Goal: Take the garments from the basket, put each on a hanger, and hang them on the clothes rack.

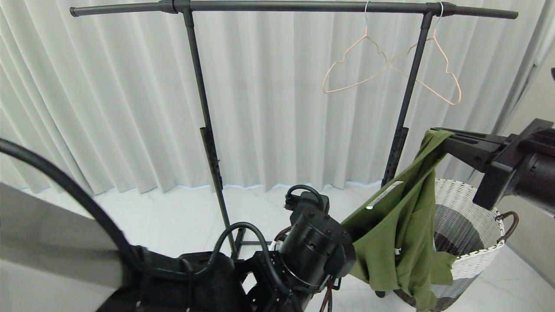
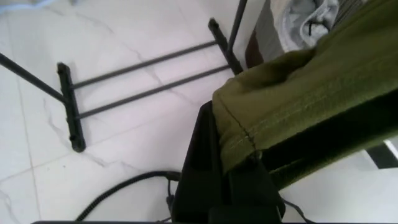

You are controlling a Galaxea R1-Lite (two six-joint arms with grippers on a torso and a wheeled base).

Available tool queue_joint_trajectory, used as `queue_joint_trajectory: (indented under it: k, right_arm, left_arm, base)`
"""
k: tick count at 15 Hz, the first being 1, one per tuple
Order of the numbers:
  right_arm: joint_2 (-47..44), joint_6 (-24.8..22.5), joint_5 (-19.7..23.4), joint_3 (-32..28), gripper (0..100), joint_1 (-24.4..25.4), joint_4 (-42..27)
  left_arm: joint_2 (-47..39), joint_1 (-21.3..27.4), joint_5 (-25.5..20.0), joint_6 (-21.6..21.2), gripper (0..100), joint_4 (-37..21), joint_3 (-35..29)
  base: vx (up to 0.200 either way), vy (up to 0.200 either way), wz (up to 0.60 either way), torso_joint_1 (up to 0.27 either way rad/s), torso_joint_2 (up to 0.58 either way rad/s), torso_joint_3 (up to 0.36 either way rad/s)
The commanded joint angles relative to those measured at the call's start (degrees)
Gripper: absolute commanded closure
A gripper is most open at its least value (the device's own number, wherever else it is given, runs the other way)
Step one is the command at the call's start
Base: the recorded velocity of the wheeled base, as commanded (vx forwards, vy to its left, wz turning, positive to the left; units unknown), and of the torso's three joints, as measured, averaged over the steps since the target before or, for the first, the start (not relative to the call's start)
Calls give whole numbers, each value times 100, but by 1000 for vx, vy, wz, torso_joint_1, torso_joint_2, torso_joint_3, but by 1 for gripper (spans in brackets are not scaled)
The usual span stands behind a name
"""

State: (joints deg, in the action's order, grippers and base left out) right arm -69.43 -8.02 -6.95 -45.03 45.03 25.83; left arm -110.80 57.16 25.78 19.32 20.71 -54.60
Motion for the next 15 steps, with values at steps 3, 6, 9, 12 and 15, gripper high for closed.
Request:
queue_joint_trajectory:
  k: [3, 6, 9, 12, 15]
  right_arm:
    - [-10, -6, 1, 56, 100, 252, 1]
    - [-18, -15, -17, 56, 100, 375, 10]
    - [-18, -279, -17, 3, 100, 375, 177]
    - [-229, -367, -26, -384, 100, 375, 484]
    - [-282, -393, -131, -304, 100, 375, 511]
  left_arm:
    - [2115, -65, 102, -60, 100, -568, 459]
    - [3144, -170, 322, -78, 100, -1860, -262]
    - [3328, -293, 981, -306, 100, -2528, -1448]
    - [3258, -285, 1183, -702, 100, -2546, -2046]
    - [3249, -267, 1807, -728, 100, -2537, -1597]
  base:
    - [0, 0, 0, 0, 0, 0]
    - [0, 0, 0, 0, 0, 0]
    - [0, 0, 0, 0, 0, 0]
    - [0, 0, 0, 0, 0, 0]
    - [0, 0, 0, 0, 0, 0]
